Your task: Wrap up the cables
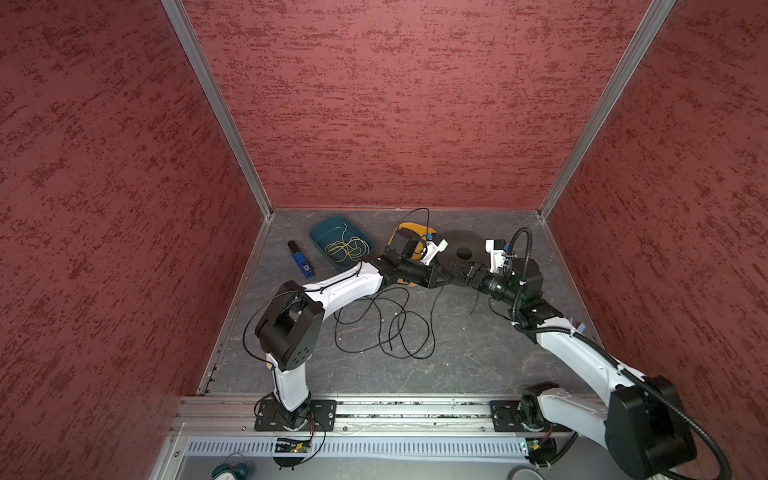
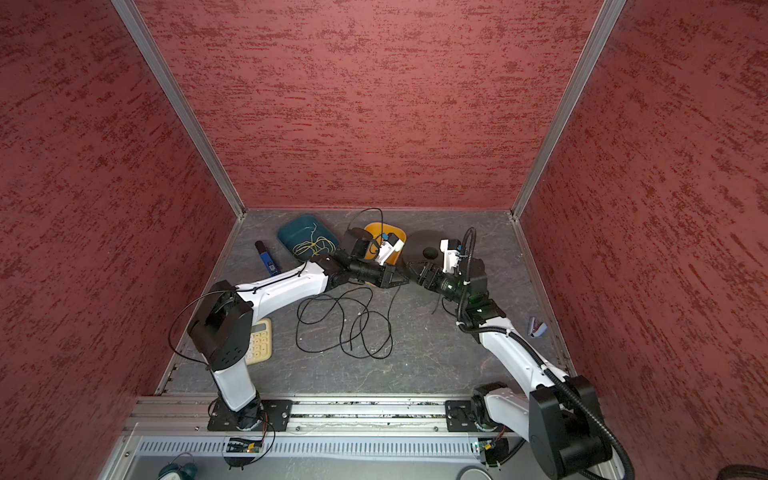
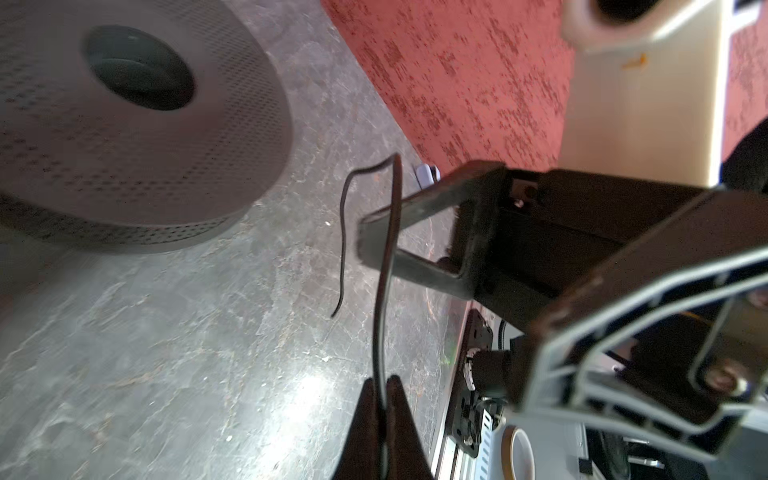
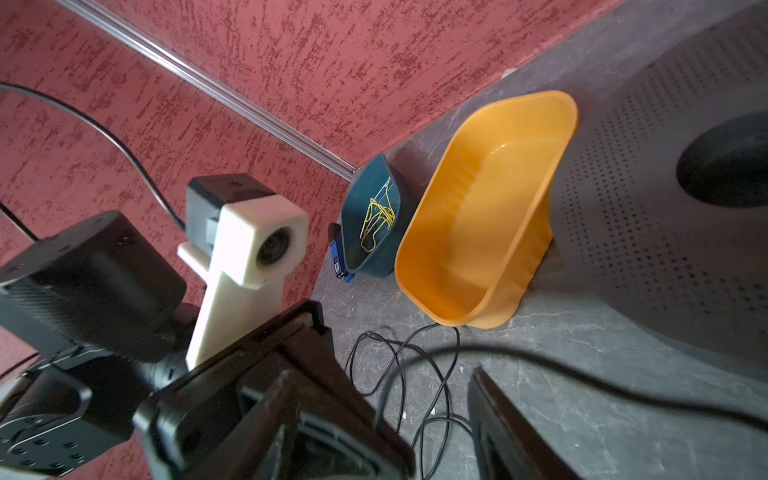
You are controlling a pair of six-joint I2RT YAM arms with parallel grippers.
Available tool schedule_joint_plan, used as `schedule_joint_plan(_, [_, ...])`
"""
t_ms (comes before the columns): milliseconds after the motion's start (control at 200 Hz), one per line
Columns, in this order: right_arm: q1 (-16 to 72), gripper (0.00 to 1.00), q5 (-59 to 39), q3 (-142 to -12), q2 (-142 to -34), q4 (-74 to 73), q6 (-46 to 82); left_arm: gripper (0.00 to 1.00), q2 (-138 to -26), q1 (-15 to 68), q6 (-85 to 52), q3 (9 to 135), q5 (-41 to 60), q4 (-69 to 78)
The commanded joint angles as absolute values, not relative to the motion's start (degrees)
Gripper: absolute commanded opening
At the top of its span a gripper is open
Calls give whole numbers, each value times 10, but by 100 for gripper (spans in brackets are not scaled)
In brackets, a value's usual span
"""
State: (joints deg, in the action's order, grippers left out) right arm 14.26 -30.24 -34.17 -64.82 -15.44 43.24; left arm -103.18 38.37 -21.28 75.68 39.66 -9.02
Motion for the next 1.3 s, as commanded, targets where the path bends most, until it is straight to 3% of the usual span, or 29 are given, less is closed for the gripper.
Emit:
schedule_joint_plan(0, [124,73,-274,-334,-640,-110,422,0,-991,345,-237,741,386,-99])
schedule_joint_plan(210, [44,75,-266,-271,-603,-112,442,0,-924,334,-212,721,380,-174])
schedule_joint_plan(366, [-9,72,-272,-239,-634,-175,457,0,-853,334,-207,688,359,-198])
schedule_joint_plan(661, [-45,69,-322,-203,-858,-525,539,0,-739,321,-183,645,313,-243])
schedule_joint_plan(952, [-46,64,-356,-272,-1060,-763,627,0,-692,312,-170,613,308,-260])
schedule_joint_plan(1298, [-46,42,-375,-336,-1218,-914,716,0,-678,304,-168,604,310,-262])
